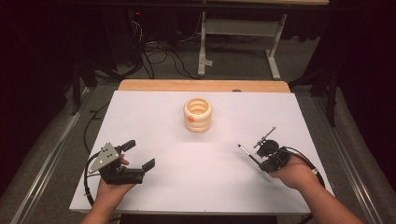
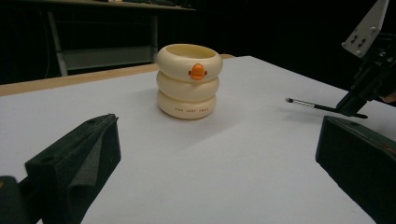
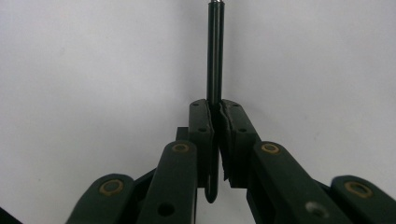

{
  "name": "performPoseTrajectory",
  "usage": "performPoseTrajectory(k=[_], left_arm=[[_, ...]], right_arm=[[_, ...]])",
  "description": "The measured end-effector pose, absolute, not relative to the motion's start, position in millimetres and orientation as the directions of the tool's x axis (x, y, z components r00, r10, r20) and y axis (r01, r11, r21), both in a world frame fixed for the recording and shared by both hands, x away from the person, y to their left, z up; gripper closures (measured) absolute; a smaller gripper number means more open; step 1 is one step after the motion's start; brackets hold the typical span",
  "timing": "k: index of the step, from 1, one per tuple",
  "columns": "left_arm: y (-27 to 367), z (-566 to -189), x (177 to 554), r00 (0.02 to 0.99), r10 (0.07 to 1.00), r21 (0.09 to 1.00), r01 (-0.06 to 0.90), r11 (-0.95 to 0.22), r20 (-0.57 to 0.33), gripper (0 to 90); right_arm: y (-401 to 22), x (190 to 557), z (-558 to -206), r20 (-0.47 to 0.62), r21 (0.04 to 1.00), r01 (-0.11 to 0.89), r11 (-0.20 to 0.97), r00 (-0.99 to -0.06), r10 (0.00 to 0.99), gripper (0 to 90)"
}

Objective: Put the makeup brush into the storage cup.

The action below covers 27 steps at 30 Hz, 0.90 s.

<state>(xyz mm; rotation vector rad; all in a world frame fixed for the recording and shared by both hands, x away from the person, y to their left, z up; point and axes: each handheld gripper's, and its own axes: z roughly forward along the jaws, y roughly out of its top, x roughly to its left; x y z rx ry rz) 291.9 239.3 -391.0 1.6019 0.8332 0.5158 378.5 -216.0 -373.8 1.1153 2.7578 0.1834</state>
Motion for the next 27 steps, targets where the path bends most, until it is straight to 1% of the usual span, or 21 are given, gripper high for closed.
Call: performPoseTrajectory(k=[15, 22, 27], left_arm=[[239.4, -391.1, 292.0, 0.645, 0.755, 0.972, 0.232, -0.046, -0.118, 0.7], [239.7, -391.2, 292.1, 0.645, 0.755, 0.972, 0.232, -0.046, -0.118, 0.7], [239.7, -391.3, 292.3, 0.645, 0.755, 0.972, 0.233, -0.045, -0.119, 0.7]], right_arm=[[-207.4, 382.9, -379.6, -0.101, 0.191, 0.676, 0.712, -0.708, 0.699, 86.1], [-210.4, 382.8, -379.1, -0.097, 0.249, 0.680, 0.690, -0.692, 0.716, 86.1], [-213.3, 382.4, -377.2, -0.095, 0.311, 0.683, 0.661, -0.670, 0.736, 86.1]])
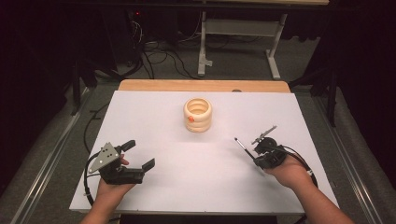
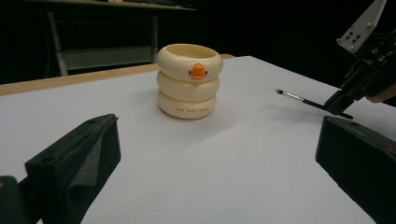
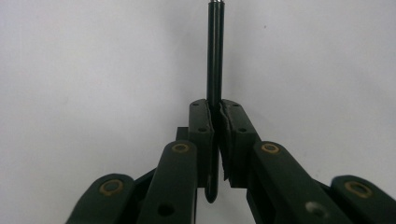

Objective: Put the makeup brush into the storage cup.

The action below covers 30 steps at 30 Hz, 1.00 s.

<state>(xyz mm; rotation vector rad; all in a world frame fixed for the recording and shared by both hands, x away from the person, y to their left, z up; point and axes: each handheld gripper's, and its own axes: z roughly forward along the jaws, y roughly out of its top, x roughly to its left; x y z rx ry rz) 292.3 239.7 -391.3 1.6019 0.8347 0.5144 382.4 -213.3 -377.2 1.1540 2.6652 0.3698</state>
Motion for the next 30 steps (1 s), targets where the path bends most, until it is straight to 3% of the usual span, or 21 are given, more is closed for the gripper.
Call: performPoseTrajectory(k=[30], left_arm=[[237, -393, 293, 0.649, 0.752, 0.970, 0.238, -0.057, -0.114, 0.7]], right_arm=[[-229, 373, -386, -0.027, 0.612, 0.626, 0.482, -0.593, 0.805, 86.1]])
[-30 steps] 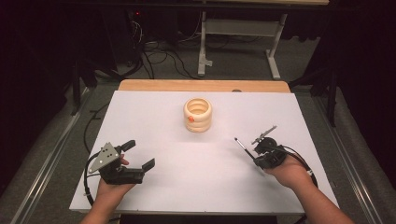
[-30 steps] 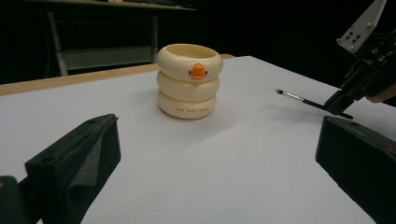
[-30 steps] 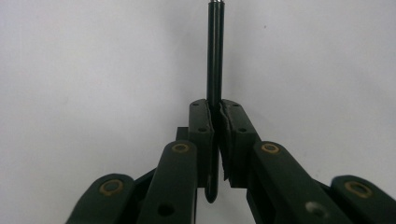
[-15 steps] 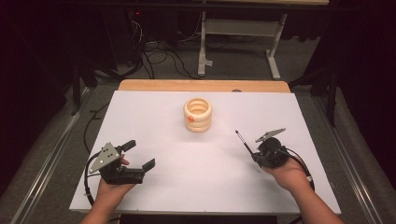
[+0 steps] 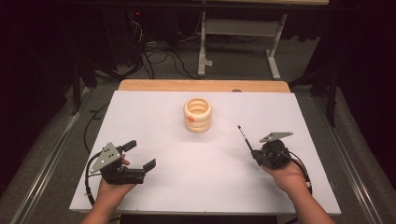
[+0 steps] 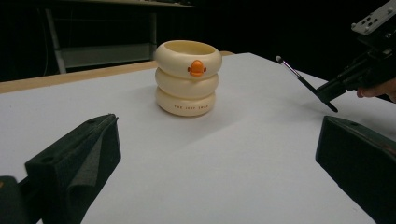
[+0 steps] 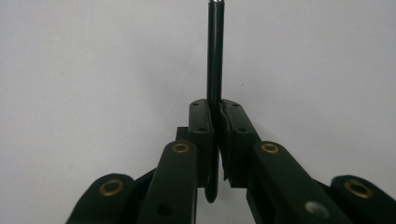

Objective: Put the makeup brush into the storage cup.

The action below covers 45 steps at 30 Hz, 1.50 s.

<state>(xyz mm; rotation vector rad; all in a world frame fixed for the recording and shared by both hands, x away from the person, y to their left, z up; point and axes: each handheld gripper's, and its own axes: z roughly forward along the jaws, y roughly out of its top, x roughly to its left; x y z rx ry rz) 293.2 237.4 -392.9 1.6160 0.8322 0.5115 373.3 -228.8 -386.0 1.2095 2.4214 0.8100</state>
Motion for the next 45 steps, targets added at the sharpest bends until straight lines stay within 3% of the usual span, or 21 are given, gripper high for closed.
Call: performPoseTrajectory(k=[21, 45], left_arm=[[236, -395, 294, 0.647, 0.754, 0.968, 0.243, -0.060, -0.116, 0.7], [233, -397, 295, 0.647, 0.755, 0.964, 0.254, -0.075, -0.111, 0.7]], right_arm=[[-226, 372, -396, -0.014, 0.709, 0.565, 0.422, -0.587, 0.809, 86.1], [-238, 358, -403, 0.052, 0.823, 0.495, 0.277, -0.552, 0.832, 86.1]])
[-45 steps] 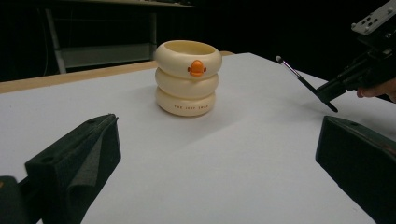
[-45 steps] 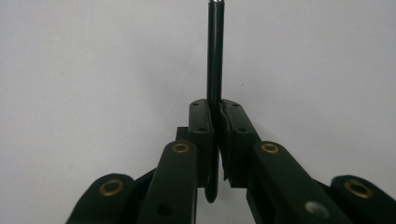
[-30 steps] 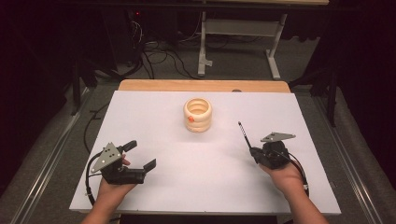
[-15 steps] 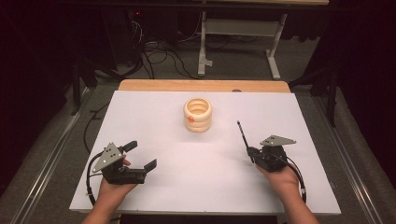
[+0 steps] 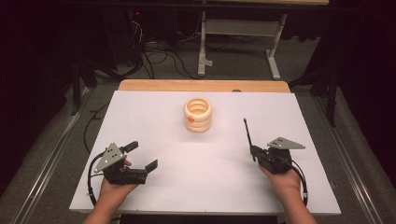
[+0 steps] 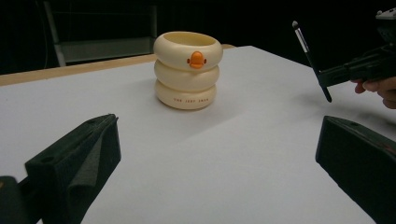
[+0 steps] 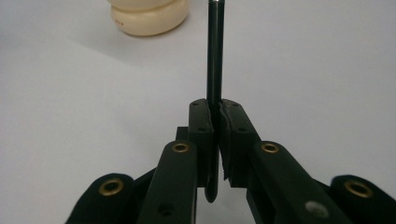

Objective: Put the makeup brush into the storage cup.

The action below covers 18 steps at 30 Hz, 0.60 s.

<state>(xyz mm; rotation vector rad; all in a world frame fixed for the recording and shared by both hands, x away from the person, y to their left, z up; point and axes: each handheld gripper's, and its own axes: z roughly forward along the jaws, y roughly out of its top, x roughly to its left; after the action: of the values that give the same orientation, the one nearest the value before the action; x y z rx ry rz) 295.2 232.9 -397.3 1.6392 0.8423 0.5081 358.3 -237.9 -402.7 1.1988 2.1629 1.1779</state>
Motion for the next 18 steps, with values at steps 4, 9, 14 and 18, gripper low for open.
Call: performPoseTrajectory(k=[4, 9, 14, 18], left_arm=[[232.0, -397.9, 295.5, 0.649, 0.753, 0.963, 0.257, -0.079, -0.111, 0.7], [231.1, -398.9, 295.7, 0.649, 0.752, 0.962, 0.261, -0.077, -0.116, 0.7], [230.3, -401.9, 298.9, 0.641, 0.757, 0.956, 0.283, -0.078, -0.128, 0.7], [228.2, -398.9, 304.3, 0.631, 0.760, 0.950, 0.307, -0.060, -0.155, 0.7]], right_arm=[[-238.6, 356.8, -405.6, 0.048, 0.835, 0.480, 0.269, -0.550, 0.834, 86.1], [-237.6, 354.4, -405.5, 0.028, 0.859, 0.440, 0.264, -0.553, 0.833, 86.1], [-235.1, 352.6, -405.7, 0.004, 0.867, 0.418, 0.272, -0.551, 0.835, 86.1], [-235.5, 351.9, -405.2, -0.008, 0.871, 0.407, 0.277, -0.551, 0.834, 86.1]])
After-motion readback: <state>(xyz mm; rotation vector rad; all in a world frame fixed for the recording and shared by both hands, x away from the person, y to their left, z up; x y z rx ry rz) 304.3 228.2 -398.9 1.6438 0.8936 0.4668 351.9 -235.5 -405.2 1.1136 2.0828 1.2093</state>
